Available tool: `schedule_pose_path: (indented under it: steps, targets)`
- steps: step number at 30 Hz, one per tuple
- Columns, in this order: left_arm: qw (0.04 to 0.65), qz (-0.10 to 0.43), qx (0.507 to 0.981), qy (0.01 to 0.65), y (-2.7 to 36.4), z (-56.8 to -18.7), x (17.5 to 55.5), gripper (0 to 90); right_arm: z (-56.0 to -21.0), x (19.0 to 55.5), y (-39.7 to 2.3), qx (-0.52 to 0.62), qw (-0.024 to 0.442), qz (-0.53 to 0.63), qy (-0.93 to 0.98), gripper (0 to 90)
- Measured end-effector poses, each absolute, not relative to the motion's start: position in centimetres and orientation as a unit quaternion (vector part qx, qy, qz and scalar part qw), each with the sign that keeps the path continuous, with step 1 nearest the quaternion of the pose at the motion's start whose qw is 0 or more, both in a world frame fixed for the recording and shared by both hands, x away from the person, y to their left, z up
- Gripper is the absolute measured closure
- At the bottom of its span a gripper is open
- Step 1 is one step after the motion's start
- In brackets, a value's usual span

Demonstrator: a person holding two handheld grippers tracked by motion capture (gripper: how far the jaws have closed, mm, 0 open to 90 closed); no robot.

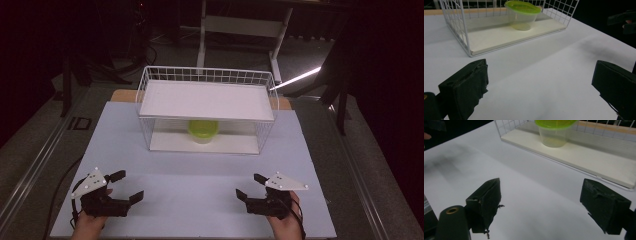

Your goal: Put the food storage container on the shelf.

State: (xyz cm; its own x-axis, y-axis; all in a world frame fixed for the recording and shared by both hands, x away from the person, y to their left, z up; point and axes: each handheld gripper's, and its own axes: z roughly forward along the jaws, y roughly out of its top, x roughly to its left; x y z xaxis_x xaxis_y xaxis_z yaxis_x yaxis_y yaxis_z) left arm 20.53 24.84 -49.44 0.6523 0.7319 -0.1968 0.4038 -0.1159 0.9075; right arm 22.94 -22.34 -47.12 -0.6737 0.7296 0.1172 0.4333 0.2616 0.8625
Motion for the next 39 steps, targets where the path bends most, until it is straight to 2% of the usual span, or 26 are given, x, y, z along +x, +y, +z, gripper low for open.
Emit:
schedule_pose_path:
  steps: [14,22,39]
  targets:
    - [0.553,0.154,0.722,0.387,25.1,-49.5,20.6,1.5,-48.7,23.4,-23.8,0.370,0.165,0.479,0.779,16.9]
    - [0.573,0.147,0.709,0.384,25.4,-49.4,20.6,1.5,-48.9,23.8,-24.0,0.364,0.154,0.505,0.767,16.4]
    - [0.567,0.155,0.712,0.384,25.4,-49.6,20.6,1.5,-50.1,24.7,-23.6,0.370,0.127,0.498,0.774,16.9]
